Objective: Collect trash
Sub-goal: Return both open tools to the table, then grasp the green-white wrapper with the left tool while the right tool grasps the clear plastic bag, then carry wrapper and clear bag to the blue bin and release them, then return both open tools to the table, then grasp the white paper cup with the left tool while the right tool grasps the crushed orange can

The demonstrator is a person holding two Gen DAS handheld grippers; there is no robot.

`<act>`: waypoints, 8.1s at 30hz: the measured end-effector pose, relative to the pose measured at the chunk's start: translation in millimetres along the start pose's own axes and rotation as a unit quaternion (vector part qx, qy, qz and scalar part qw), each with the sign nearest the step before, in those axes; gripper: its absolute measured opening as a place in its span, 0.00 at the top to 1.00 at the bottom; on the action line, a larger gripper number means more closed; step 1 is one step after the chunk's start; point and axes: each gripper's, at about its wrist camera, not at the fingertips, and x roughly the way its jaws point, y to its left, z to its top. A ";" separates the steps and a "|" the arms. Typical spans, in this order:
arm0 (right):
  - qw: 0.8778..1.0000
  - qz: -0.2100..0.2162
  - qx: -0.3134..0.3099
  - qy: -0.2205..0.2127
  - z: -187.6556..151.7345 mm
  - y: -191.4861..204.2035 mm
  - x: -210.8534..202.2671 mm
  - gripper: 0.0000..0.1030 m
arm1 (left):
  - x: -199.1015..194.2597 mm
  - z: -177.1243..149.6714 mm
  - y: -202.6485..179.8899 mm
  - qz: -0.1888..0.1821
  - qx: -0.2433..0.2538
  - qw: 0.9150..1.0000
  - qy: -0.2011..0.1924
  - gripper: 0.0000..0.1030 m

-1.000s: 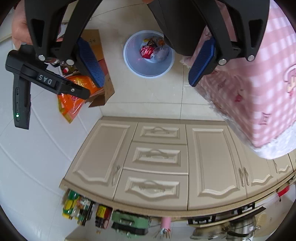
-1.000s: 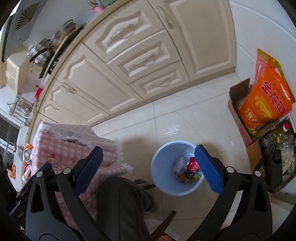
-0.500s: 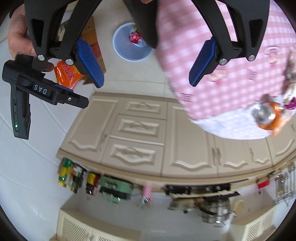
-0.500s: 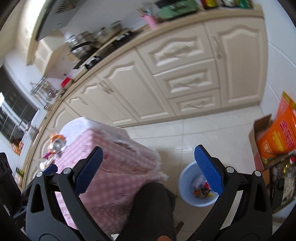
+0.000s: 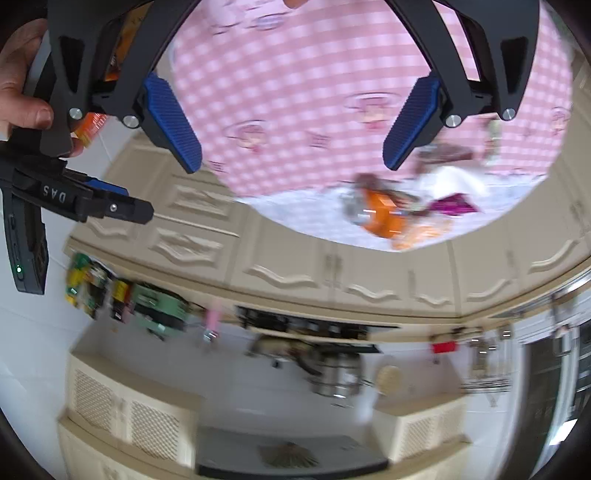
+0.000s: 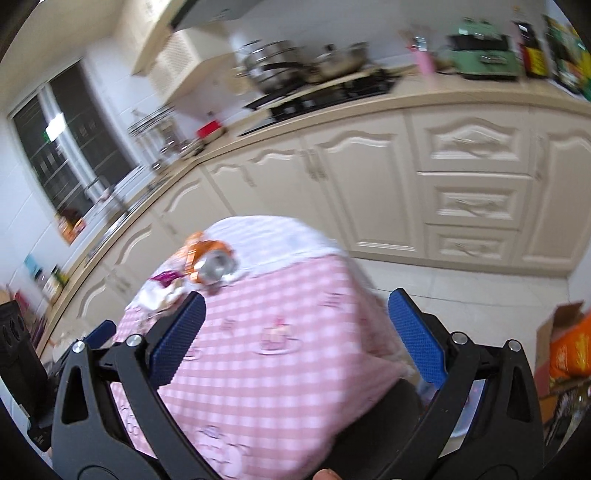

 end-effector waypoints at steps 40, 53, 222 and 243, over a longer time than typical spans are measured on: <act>0.982 0.082 -0.071 0.157 -47.2 179.1 196.5 0.06 | 99.2 -37.3 237.3 0.131 -0.064 0.976 0.164 0.67; 0.974 0.066 -0.132 0.173 -80.6 187.7 214.0 0.64 | 64.6 -48.3 232.4 0.109 -0.073 0.982 0.134 0.85; 0.986 0.037 -0.114 0.116 9.6 124.5 152.9 0.06 | 95.7 -3.0 200.4 0.153 -0.124 0.974 0.112 0.09; 0.977 0.009 -0.135 0.167 12.3 128.1 228.4 0.06 | 121.5 -18.4 224.7 0.056 -0.146 0.979 0.129 0.64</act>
